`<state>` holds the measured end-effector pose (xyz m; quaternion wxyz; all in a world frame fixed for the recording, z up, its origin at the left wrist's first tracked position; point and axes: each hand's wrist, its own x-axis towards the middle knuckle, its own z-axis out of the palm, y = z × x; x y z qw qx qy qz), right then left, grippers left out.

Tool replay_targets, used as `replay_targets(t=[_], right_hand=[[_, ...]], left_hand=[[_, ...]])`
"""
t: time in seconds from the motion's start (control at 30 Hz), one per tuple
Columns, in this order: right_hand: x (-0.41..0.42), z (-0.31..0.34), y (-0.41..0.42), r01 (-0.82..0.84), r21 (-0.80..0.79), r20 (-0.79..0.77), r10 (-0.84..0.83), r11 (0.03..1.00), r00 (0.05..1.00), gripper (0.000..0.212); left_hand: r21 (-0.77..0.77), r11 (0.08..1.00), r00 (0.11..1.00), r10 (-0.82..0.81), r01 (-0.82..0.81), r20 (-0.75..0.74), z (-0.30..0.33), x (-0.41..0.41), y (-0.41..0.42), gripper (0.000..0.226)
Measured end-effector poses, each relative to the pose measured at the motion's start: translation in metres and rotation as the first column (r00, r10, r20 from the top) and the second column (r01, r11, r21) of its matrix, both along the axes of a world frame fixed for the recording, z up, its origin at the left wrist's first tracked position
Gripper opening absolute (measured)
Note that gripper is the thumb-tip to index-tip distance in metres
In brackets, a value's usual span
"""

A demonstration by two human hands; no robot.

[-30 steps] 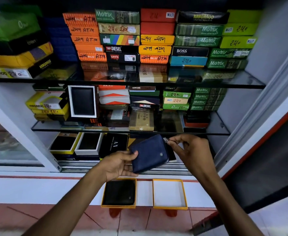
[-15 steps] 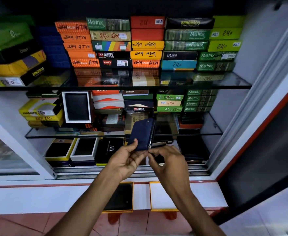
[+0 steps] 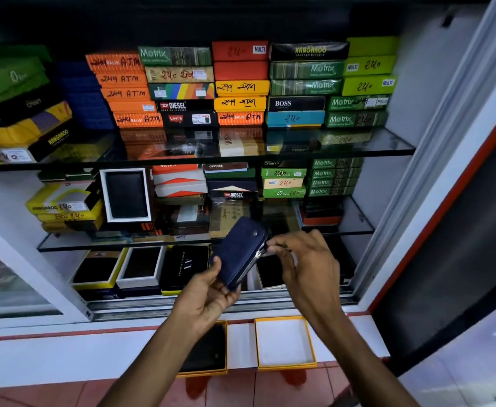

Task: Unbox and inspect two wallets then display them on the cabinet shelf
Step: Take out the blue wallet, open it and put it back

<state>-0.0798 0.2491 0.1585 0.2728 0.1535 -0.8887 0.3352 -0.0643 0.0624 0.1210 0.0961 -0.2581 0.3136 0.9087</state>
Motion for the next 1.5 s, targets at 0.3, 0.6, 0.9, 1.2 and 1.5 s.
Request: replay_targets(t=[0.3,0.6,0.9,1.2,1.5], right_hand=[[-0.05,0.026,0.014,-0.354,-0.152,0.242,0.382,0.923,0.892,0.005],[-0.077,0.003,-0.02,-0.629,-0.206,0.362,0.655,0.75,0.663,0.014],[-0.056,-0.013,0.015,-0.005,-0.72,0.561,0.587,0.694,0.584,0.027],[-0.003,-0.003,0.045,-0.307,-0.63,0.424,0.647,0.713,0.633,0.033],[0.022,-0.042,0.058,-0.454,-0.251,-0.14,0.432,0.855,0.891,0.02]], left_hand=[[-0.24,0.889,0.89,-0.43,0.389,-0.15,0.022,0.015,-0.034,0.042],[-0.313,0.789,0.807,-0.582,0.528,-0.104,0.044,0.015,-0.01,0.023],[-0.421,0.842,0.913,-0.402,0.337,-0.074,0.048,0.023,-0.007,0.036],[-0.838,0.534,0.813,-0.437,-0.111,-0.386,0.042,0.036,-0.017,0.028],[-0.735,0.265,0.489,-0.602,-0.624,-0.632,0.006,0.051,-0.016,0.018]])
